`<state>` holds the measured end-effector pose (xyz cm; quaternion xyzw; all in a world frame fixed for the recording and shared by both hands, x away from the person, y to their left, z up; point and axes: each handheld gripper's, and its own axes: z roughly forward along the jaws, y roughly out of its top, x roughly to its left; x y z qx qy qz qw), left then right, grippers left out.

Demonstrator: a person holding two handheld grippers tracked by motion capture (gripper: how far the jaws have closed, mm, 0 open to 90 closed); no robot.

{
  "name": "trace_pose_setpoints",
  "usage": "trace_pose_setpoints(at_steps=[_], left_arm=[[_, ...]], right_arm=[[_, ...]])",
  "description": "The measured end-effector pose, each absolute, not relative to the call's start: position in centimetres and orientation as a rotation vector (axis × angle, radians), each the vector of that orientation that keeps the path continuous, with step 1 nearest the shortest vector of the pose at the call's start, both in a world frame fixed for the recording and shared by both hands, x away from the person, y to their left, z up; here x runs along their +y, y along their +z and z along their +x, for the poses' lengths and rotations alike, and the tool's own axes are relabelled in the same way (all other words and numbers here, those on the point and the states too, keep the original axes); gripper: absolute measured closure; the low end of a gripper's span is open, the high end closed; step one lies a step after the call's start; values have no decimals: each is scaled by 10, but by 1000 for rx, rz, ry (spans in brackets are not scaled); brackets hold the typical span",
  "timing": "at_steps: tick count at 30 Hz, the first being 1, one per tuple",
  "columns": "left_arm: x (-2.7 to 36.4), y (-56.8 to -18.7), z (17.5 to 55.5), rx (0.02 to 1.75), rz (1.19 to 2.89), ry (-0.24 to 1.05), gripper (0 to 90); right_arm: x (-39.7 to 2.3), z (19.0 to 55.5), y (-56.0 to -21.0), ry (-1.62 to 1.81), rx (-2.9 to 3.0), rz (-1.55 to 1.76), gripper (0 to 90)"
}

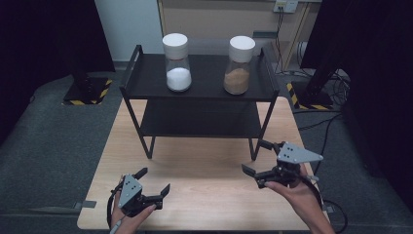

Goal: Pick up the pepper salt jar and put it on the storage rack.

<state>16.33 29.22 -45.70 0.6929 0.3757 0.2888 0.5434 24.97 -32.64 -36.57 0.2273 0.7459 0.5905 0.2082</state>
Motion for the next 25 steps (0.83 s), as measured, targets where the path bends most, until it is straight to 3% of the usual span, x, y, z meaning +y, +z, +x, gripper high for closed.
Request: trace_pose_setpoints(at_steps=[6, 12, 25], left_arm=[[291, -458, 162, 901, 1638, 692, 19], [289, -459, 162, 898, 1646, 694, 19], [288, -460, 163, 896, 1648, 690, 19]], right_arm=[[-341, 232, -410, 1629, 2030, 753, 40], [-353, 220, -434, 1606, 1996, 819, 39], [-359, 205, -448, 1586, 1980, 849, 38]])
